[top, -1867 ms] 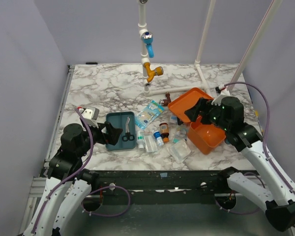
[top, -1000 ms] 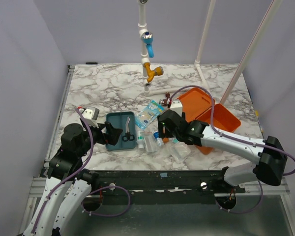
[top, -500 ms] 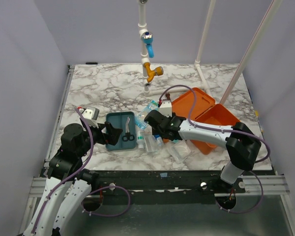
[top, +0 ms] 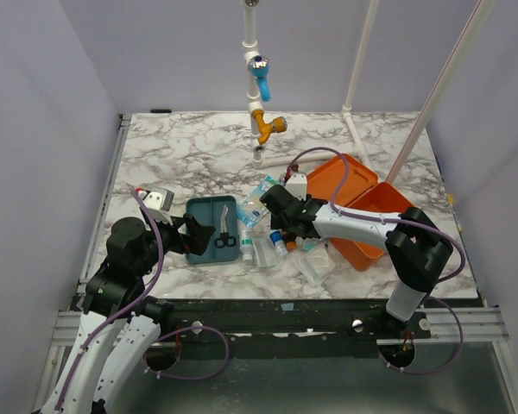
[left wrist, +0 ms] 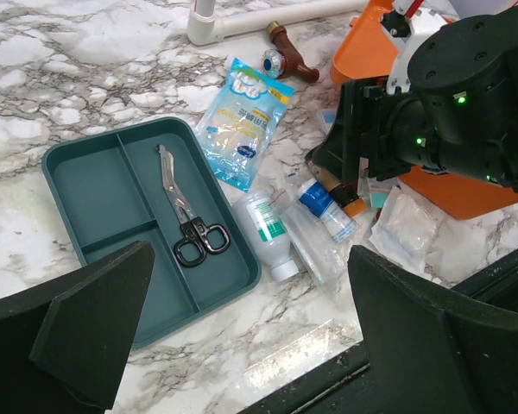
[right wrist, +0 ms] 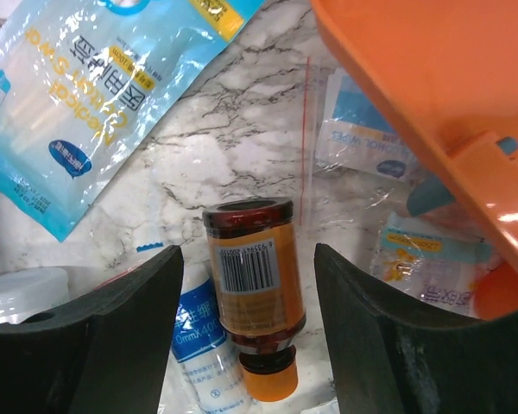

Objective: Organize the medicine kit

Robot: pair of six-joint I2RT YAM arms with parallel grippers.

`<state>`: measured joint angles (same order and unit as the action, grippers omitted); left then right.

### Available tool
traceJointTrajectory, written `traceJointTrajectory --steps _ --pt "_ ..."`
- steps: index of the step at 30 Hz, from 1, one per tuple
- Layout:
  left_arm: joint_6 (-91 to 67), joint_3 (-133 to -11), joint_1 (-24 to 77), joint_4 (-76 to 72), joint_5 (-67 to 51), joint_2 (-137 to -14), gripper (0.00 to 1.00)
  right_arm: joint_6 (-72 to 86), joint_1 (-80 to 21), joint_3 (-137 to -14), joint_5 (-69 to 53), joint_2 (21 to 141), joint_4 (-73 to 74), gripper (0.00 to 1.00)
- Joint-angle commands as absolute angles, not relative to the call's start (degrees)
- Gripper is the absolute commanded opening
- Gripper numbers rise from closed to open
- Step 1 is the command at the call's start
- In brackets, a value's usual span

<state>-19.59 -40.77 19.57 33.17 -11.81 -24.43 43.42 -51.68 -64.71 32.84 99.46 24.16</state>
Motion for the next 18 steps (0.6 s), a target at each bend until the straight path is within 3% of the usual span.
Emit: traceJointTrajectory --steps 1,10,18 --pt "-19.78 -41.66 19.69 33.75 -12.88 -23.81 0.99 43.07 -51.43 -63.02 29.28 101.50 20.53 0.65" --pt "-19.75 -41.57 19.69 33.84 -12.79 -23.86 0.98 43.13 -51.06 -61.42 27.35 102.92 18.87 0.59" --pt "-19.69 -41.51 19.69 33.93 -12.75 -24.18 0.98 42.32 -51.08 -60.29 27.17 100.62 18.33 0.39"
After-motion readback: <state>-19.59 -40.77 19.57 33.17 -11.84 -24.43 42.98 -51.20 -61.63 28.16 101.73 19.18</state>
